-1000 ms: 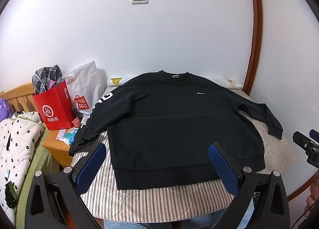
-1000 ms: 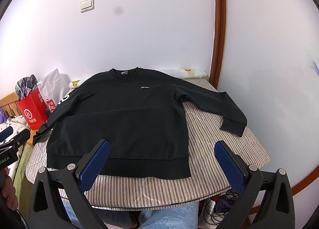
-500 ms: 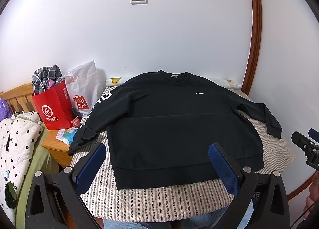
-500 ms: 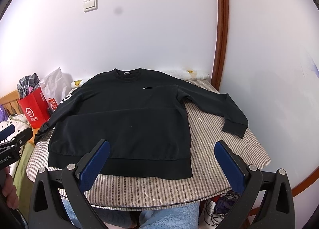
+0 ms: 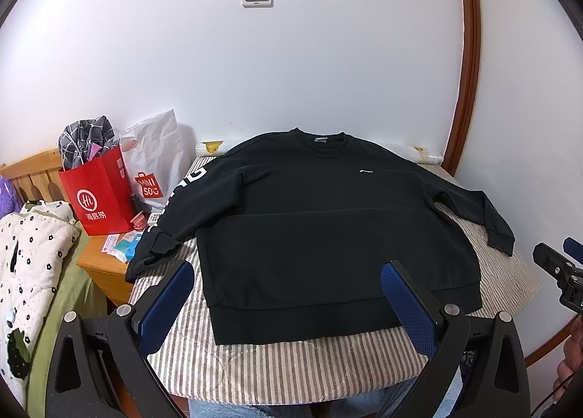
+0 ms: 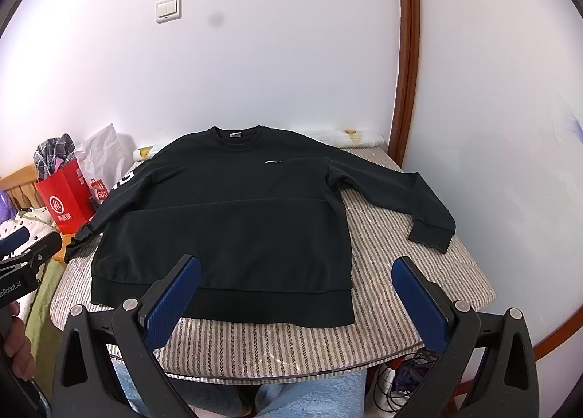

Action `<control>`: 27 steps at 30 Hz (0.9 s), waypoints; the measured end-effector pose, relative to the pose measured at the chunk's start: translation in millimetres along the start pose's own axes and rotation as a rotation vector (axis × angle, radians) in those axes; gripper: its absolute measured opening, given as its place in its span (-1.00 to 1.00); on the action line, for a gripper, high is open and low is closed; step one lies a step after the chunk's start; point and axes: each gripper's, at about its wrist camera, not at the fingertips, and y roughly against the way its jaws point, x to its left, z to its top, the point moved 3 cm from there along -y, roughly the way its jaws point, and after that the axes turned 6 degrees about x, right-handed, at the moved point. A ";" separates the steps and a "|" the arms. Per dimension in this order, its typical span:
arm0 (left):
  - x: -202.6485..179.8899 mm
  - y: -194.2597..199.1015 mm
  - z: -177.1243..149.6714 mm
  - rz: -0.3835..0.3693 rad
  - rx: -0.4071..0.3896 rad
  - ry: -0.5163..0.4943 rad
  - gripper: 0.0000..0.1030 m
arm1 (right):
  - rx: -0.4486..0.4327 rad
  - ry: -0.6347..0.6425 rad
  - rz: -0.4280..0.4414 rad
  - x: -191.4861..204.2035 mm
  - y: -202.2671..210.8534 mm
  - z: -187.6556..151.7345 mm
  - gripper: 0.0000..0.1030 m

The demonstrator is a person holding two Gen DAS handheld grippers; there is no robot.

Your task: Fold small clothes

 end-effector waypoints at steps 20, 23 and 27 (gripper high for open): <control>4.0 1.5 -2.5 0.000 -0.002 0.003 1.00 | 0.000 0.002 -0.003 2.7 1.6 -2.0 0.99; 4.5 1.8 -2.4 -0.001 -0.001 0.008 1.00 | 0.000 0.002 -0.001 2.6 1.6 -2.1 0.99; 5.4 1.9 -2.0 -0.001 -0.001 0.006 1.00 | 0.000 0.001 -0.001 2.9 1.4 -2.2 0.99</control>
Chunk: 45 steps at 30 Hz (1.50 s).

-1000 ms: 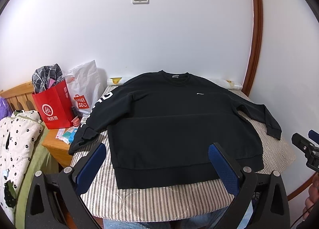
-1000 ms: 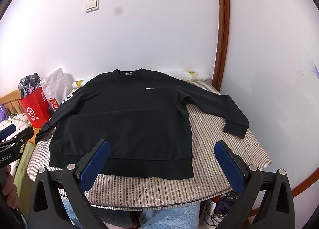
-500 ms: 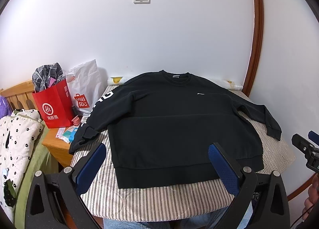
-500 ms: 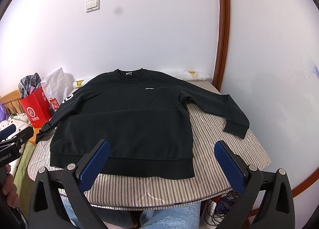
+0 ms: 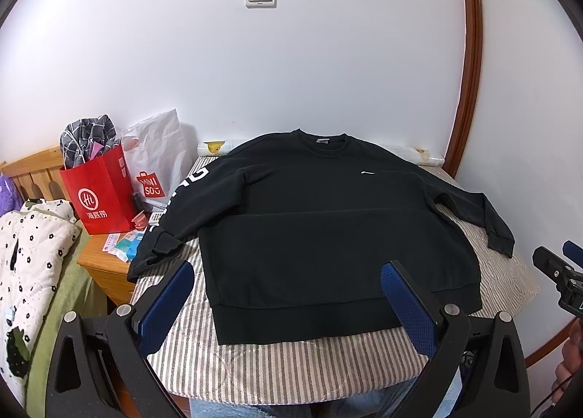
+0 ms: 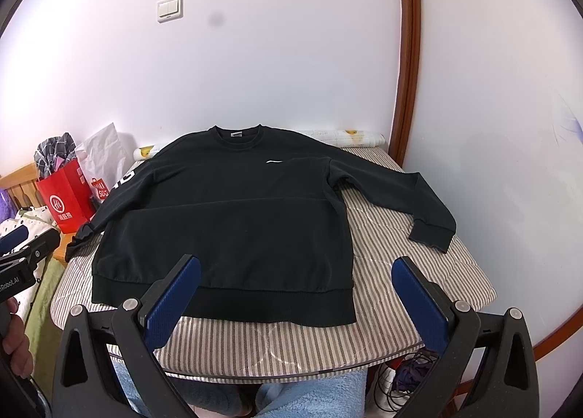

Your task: Fold small clothes

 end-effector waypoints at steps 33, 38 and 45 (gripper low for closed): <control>86.8 -100.8 -29.8 0.103 0.155 0.066 0.99 | 0.091 0.007 0.026 15.7 -83.6 -8.7 0.99; 127.7 -124.4 -41.6 0.153 0.181 0.087 0.99 | 0.128 0.054 0.042 40.0 -114.3 -10.5 0.99; 162.6 -161.9 -39.2 0.171 0.240 0.113 0.99 | 0.177 0.084 0.063 65.7 -148.0 -9.6 0.99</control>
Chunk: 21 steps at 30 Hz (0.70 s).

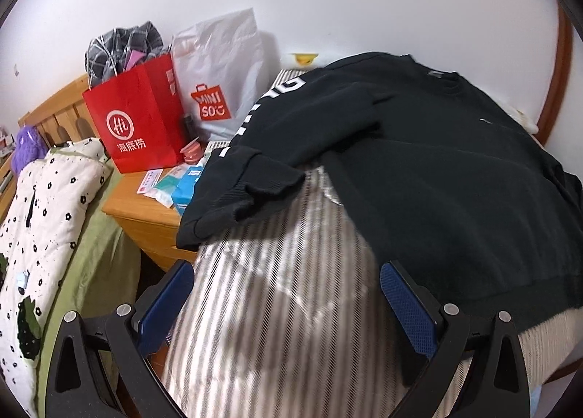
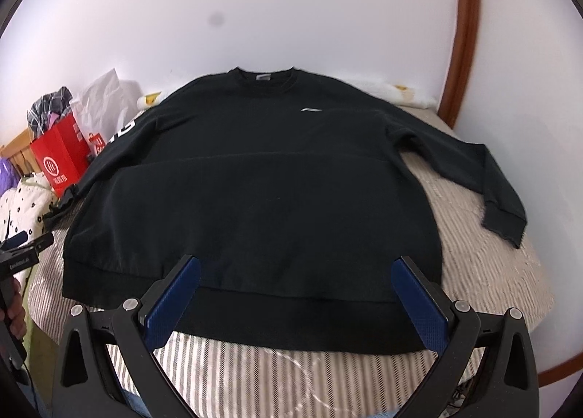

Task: Fold small clothes
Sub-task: 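Reach the left tool to the lettered sleeve cuff and grasp it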

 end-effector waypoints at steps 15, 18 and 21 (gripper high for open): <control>11.8 -61.9 38.6 0.173 0.017 -0.054 0.77 | 0.102 0.023 -0.053 20.4 -55.9 26.5 0.99; 16.8 -69.3 43.0 0.141 0.044 -0.023 0.14 | 0.118 0.029 -0.054 23.2 -64.2 30.9 0.99; 22.5 -71.6 46.1 0.130 0.042 0.006 -0.30 | 0.123 0.033 -0.049 22.7 -68.3 34.0 0.99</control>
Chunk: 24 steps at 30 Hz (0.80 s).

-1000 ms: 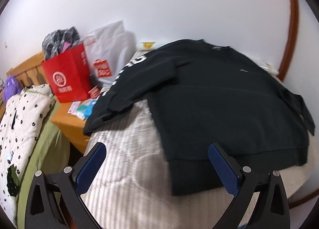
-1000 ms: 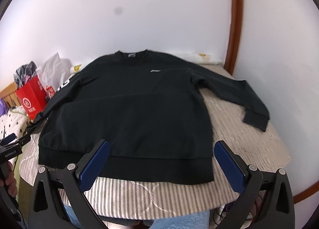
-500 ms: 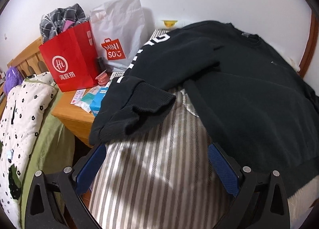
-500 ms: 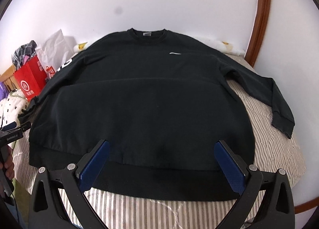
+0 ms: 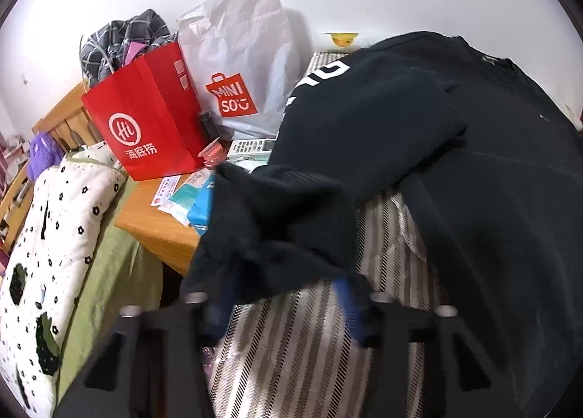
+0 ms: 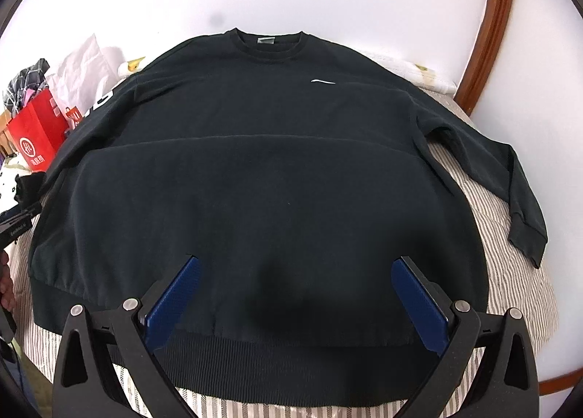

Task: Fold small clothes
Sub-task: 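Reach the left tool to the lettered sleeve cuff and grasp it, then lift the cuff with the left tool while the right tool grasps the other cuff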

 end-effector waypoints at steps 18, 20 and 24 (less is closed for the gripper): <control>-55.6 82.1 53.1 -0.180 -0.126 -0.007 -0.79 | -0.025 -0.073 0.073 -52.6 -0.3 -2.1 0.99; -79.1 93.6 67.4 -0.221 -0.141 -0.025 -0.79 | -0.032 -0.086 0.076 -66.5 1.6 -1.2 0.99; -134.2 110.8 90.4 -0.300 -0.163 -0.066 -0.79 | -0.060 -0.100 0.069 -97.0 8.1 -2.5 0.99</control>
